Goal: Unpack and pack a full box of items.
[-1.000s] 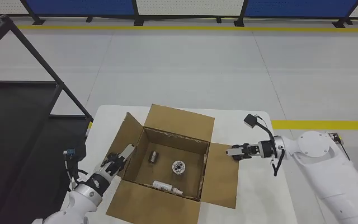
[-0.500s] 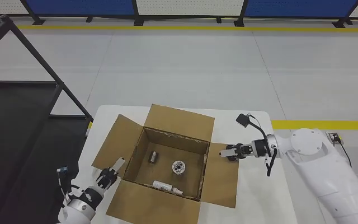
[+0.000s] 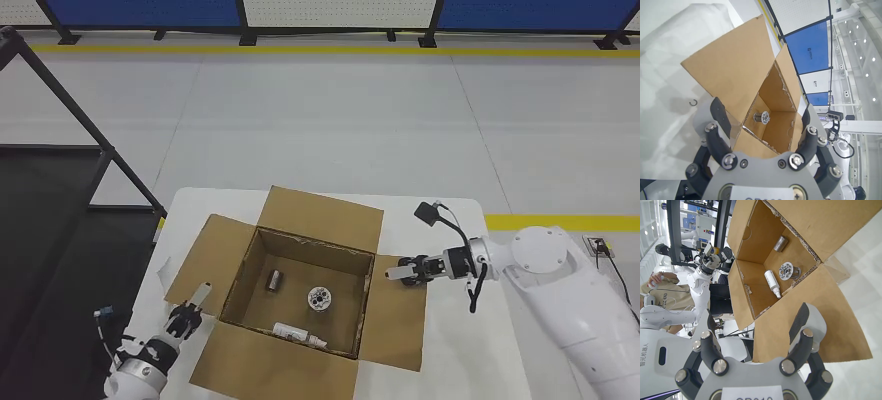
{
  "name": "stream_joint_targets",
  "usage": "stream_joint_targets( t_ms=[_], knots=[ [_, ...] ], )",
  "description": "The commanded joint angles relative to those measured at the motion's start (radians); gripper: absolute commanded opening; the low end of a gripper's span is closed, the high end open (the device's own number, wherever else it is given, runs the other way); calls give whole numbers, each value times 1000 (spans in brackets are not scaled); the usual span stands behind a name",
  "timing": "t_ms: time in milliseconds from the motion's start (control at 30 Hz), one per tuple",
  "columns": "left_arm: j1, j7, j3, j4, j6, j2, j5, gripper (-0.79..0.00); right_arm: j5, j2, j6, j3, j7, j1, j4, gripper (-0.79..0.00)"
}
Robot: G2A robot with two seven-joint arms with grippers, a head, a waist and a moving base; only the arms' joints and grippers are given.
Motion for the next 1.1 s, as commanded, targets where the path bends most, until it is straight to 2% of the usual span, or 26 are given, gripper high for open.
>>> stream_joint_targets(
  t_ms=[0, 233, 367, 767, 1067],
  knots=[
    [-7, 14, -2, 12, -9, -1, -16, 0, 3, -1, -2, -1, -2, 1, 2, 0],
    [-31, 32, -8, 67, -14, 1, -23, 0, 4, -4, -5, -5, -6, 3, 6, 0],
    [-46, 4, 0, 91, -23, 3, -44, 0, 3, -6, -4, -7, -8, 5, 3, 0],
    [-49, -106, 27, 104, -55, 9, -102, 0, 2, -13, -1, -15, -12, 20, 11, 0],
    [-78, -128, 79, 117, -57, 12, -107, 0, 11, -16, -8, -13, -21, 30, 24, 0]
  ],
)
